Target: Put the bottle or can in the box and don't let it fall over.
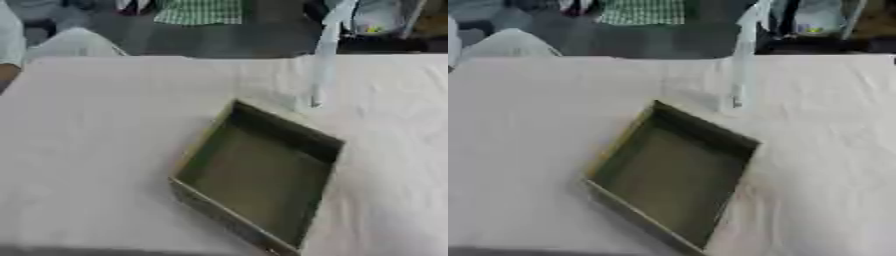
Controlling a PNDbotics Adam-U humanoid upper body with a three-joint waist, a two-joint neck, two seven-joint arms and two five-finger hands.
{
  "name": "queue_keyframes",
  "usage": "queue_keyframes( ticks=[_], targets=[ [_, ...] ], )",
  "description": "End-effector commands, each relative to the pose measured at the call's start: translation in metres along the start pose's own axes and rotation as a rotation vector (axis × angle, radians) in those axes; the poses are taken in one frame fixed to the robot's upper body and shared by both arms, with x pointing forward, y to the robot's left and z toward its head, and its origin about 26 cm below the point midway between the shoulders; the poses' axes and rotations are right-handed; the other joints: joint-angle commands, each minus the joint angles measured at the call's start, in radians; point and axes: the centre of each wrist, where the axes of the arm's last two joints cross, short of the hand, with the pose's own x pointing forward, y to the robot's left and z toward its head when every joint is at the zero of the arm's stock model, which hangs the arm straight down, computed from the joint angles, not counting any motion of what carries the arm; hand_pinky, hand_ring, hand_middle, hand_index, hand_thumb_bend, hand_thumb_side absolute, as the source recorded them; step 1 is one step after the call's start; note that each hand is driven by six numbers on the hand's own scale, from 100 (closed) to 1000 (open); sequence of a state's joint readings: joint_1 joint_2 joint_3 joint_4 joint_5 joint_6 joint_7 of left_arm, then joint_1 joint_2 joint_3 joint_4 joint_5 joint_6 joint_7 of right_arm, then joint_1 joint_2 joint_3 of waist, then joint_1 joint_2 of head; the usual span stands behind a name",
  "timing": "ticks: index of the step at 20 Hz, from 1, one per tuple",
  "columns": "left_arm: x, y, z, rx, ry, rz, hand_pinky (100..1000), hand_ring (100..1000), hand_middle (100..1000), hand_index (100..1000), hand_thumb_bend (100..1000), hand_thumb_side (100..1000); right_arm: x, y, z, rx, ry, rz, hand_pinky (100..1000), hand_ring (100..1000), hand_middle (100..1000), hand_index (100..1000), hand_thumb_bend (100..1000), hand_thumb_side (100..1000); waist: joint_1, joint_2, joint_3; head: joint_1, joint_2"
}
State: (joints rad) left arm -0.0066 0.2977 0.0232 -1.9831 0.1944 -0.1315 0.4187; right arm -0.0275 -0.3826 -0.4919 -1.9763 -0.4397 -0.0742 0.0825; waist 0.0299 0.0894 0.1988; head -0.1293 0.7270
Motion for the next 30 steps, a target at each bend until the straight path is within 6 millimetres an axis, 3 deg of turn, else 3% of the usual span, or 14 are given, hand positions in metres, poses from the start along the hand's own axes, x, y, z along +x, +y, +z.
queue_keyframes(
  ticks=[1,14,22,24,27,29,30],
  targets=[
    [0.007,0.002,-0.005,-0.006,-0.028,-0.002,1000,1000,963,746,777,636,0.010,0.000,-0.005,0.010,-0.030,0.008,761,912,1000,1000,100,673,-0.001,-0.007,0.001,0.003,-0.010],
    [0.006,0.002,-0.004,-0.010,-0.022,-0.005,1000,1000,965,744,777,636,0.019,0.006,-0.020,0.135,-0.059,-0.047,711,864,1000,1000,100,672,-0.004,-0.007,0.008,-0.009,-0.006],
    [0.006,0.001,-0.004,-0.017,-0.021,-0.005,1000,1000,965,744,776,637,0.018,0.013,-0.031,0.281,0.101,-0.378,682,835,1000,1000,100,741,-0.004,-0.007,0.010,-0.019,-0.008],
    [0.006,0.001,-0.004,-0.018,-0.020,-0.005,1000,1000,966,744,776,637,0.016,0.015,-0.033,0.310,0.160,-0.478,626,786,1000,1000,100,794,-0.003,-0.007,0.011,-0.022,-0.009],
    [0.006,0.001,-0.003,-0.019,-0.019,-0.004,1000,1000,966,744,776,636,0.013,0.018,-0.035,0.329,0.268,-0.644,542,684,978,1000,328,862,-0.003,-0.008,0.012,-0.025,-0.010],
    [0.006,0.001,-0.003,-0.020,-0.018,-0.003,1000,1000,966,743,776,636,0.011,0.020,-0.035,0.324,0.334,-0.761,533,651,953,1000,443,892,-0.003,-0.008,0.012,-0.026,-0.010],
    [0.006,0.001,-0.003,-0.020,-0.017,-0.003,1000,1000,966,743,776,636,0.011,0.020,-0.036,0.320,0.361,-0.812,532,648,950,1000,455,895,-0.003,-0.008,0.012,-0.026,-0.010]
  ],
)
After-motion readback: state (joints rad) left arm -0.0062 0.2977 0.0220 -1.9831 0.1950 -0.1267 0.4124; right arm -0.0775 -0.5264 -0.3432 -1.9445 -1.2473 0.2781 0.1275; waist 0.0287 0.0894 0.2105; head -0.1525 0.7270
